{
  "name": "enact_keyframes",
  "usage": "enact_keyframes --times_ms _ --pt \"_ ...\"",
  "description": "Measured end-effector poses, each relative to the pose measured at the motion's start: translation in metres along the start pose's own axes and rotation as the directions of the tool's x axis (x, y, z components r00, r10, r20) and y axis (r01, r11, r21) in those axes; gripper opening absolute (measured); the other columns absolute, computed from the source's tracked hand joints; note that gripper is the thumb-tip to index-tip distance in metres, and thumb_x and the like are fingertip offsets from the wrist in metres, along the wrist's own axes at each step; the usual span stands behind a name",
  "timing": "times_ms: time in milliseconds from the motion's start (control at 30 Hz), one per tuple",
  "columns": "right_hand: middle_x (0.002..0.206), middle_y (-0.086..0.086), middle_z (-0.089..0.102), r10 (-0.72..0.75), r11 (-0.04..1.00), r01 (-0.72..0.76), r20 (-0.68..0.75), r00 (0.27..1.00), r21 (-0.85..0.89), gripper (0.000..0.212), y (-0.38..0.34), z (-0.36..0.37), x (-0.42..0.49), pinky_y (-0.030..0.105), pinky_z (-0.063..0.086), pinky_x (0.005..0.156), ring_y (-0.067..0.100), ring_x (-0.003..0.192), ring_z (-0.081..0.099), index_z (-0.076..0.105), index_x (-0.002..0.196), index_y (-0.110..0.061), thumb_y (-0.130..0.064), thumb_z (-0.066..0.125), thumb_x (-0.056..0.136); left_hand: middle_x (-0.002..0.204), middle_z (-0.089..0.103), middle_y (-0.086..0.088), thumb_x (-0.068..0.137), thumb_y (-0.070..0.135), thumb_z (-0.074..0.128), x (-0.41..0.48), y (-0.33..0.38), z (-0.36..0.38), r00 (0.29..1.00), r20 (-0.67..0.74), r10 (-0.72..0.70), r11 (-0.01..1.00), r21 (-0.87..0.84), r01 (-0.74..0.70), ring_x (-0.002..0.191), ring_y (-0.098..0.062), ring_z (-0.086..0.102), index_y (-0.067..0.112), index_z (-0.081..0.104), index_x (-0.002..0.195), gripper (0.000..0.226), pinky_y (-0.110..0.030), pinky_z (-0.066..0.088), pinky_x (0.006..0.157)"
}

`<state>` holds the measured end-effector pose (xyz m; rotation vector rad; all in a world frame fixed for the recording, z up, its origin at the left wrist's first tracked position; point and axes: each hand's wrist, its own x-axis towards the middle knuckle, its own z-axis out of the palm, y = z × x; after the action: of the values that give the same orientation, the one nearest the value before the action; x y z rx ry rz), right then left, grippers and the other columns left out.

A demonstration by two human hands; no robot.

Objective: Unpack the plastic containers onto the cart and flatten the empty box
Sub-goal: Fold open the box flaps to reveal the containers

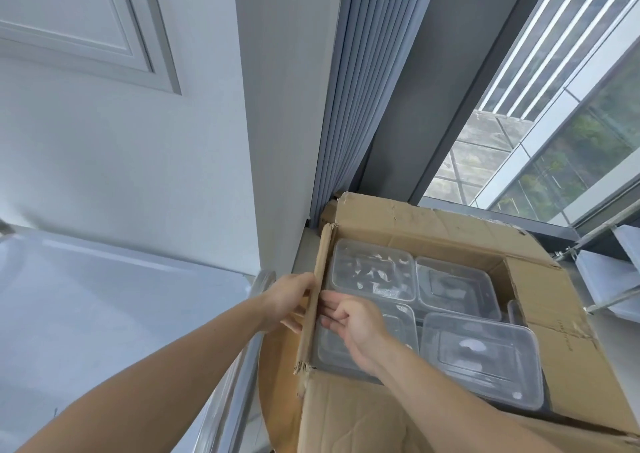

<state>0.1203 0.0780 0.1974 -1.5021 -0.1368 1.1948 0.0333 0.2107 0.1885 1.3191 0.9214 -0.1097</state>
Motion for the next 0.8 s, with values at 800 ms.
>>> enact_keyframes --times_ms 800 --pt "0.15 0.002 0.041 -0.551 0.073 -0.201 -0.208 0.809 -0.977 0.052 -0.031 -0.133 -0.019 0.041 0.034 0.109 0.023 0.138 0.033 0.046 0.143 -0.02 -0.034 0.055 0.094 0.149 0.039 -0.004 0.098 0.039 0.04 0.005 0.046 0.034 0.782 -0.122 0.611 0.287 0.955 -0.075 0.138 -0.026 0.034 0.016 0.04 0.144 0.051 -0.044 0.032 0.111"
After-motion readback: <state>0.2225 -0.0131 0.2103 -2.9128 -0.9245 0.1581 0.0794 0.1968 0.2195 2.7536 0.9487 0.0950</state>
